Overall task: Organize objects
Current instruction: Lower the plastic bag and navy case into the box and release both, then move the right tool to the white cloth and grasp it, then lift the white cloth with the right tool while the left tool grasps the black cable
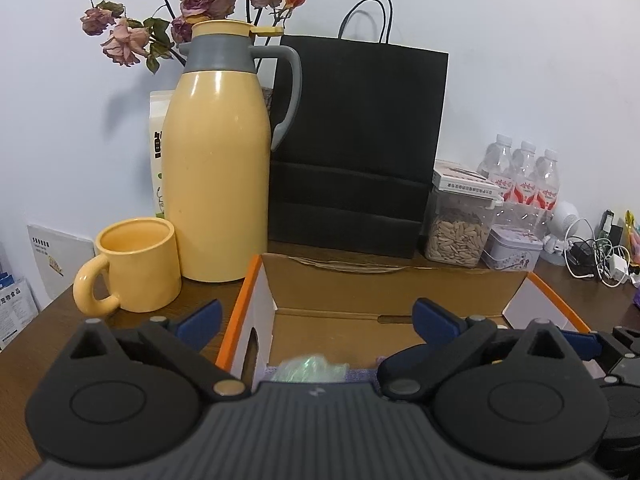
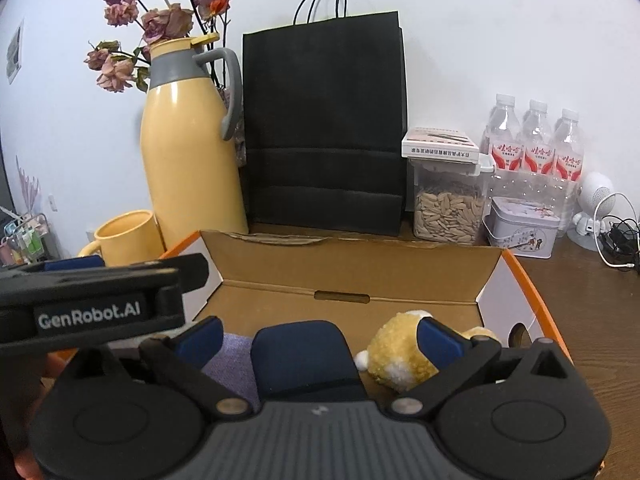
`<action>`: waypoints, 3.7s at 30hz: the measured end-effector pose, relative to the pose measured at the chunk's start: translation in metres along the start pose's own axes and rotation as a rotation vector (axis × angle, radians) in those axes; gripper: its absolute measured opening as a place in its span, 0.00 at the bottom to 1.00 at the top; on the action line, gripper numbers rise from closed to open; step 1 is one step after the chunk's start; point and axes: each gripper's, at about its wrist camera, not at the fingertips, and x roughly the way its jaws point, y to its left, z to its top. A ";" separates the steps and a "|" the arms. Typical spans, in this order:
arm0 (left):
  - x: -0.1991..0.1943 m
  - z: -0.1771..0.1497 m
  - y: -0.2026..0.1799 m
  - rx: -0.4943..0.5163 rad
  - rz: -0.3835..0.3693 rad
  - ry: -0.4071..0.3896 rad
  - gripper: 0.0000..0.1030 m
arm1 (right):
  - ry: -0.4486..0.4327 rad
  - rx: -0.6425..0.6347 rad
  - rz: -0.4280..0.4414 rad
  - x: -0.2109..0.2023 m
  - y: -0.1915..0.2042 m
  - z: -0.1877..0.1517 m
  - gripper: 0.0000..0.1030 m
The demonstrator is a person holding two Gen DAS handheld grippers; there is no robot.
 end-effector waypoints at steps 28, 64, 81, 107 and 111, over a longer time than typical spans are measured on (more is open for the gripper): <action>-0.084 0.015 0.009 -0.014 -0.038 -0.101 1.00 | -0.113 -0.073 -0.042 -0.083 0.010 0.014 1.00; -0.184 -0.100 0.045 -0.005 -0.035 0.109 1.00 | 0.054 -0.044 -0.064 -0.201 -0.027 -0.130 1.00; -0.173 -0.103 0.046 -0.019 -0.035 0.143 1.00 | 0.133 0.034 -0.020 -0.149 -0.057 -0.125 1.00; -0.161 -0.107 0.039 -0.018 -0.022 0.177 1.00 | 0.051 0.099 0.042 -0.131 -0.071 -0.124 0.75; -0.160 -0.110 0.035 -0.008 -0.020 0.191 1.00 | 0.008 0.086 0.025 -0.139 -0.069 -0.124 0.75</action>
